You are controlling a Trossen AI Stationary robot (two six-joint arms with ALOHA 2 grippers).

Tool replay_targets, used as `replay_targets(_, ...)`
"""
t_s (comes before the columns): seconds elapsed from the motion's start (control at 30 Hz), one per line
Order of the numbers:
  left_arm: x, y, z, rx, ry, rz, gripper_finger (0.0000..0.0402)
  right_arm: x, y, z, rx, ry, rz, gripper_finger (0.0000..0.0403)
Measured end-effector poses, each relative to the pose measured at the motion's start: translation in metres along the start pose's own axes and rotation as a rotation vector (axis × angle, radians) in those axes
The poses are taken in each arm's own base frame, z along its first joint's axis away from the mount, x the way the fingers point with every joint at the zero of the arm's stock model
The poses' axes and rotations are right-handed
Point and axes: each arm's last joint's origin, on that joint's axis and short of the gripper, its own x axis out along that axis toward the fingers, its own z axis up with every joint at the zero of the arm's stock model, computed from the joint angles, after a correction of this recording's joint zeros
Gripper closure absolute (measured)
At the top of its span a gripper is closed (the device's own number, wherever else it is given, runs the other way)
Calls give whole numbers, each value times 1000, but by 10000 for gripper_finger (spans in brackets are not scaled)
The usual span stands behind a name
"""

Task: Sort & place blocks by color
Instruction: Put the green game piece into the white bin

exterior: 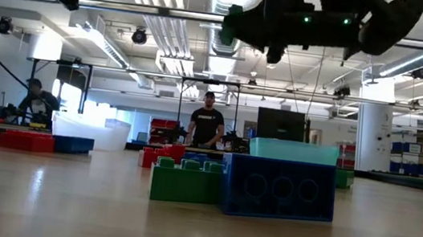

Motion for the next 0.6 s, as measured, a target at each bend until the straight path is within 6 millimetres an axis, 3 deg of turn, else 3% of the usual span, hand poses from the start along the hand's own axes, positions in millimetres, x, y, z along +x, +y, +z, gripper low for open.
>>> replay_targets(0.4, 42, -18, -33, -68, 228, -24, 400, 17, 7, -38, 44, 69, 105, 277)
replay_targets(0.6, 63, -29, -53, -46, 316, -54, 341, 17, 16, -43, 8, 93, 186, 277)
